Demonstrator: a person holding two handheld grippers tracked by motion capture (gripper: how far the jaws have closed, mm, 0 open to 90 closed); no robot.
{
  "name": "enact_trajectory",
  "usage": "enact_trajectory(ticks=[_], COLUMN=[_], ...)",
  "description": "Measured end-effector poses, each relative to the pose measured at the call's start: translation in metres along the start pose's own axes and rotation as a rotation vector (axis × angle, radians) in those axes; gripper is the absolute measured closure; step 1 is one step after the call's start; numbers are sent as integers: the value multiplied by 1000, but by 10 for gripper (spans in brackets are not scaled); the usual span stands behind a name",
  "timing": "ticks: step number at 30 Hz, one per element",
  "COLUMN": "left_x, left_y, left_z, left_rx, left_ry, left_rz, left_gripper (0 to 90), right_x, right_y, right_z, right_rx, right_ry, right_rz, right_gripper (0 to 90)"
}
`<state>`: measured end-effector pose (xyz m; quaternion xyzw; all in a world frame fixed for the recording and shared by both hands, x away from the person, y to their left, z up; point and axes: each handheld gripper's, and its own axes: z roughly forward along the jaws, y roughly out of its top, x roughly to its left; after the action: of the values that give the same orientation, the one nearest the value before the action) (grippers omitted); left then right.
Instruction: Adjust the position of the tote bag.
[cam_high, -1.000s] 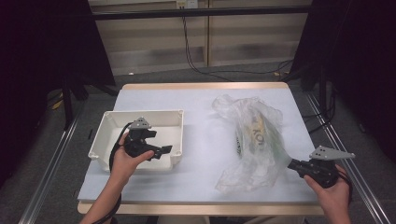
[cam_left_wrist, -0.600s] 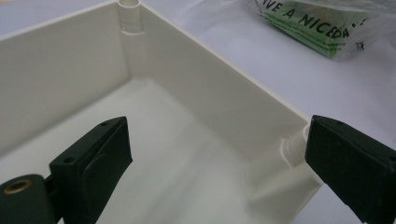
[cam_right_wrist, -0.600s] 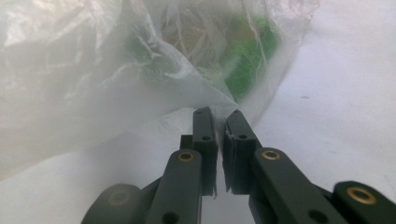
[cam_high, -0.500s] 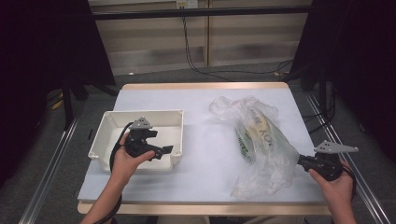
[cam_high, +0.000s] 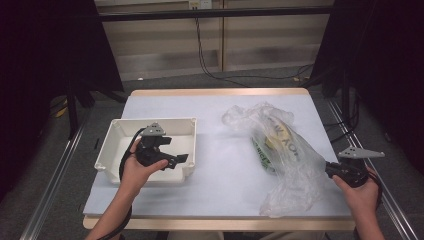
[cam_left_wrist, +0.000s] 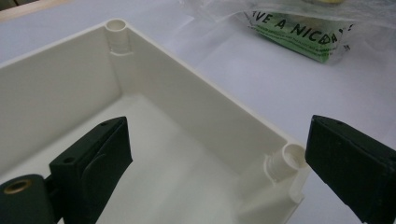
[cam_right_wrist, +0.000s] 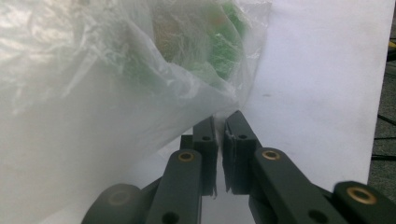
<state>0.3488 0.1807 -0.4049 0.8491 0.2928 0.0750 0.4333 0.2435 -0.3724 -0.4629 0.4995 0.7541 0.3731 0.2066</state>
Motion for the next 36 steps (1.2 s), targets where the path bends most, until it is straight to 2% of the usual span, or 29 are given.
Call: enact_trajectory(ticks=[10,14,19,20,29,36], left_x=[-4,-4,-1,0,6,2], left_y=[12,16,18,18,24,30], left_z=[12,17,22,25,26,30], left_rx=[8,1,22,6,19,9], left_ry=[-15,-23,-28,-34,-24,-33], left_rz=[20,20,27,20,25,31], left_gripper=[68,68,68,68,68,69], right_x=[-14,-18,-24,-26,-29,-28], right_y=[9,15,24,28,44,62], right_z=[14,24,37,42,64,86], right_rx=[9,17,19,18,20,19], right_ry=[-14,-17,-19,-14,-5,15], right_rz=[2,1,-2,-6,-16,-32], right_gripper=[849,849,850,849,850,840])
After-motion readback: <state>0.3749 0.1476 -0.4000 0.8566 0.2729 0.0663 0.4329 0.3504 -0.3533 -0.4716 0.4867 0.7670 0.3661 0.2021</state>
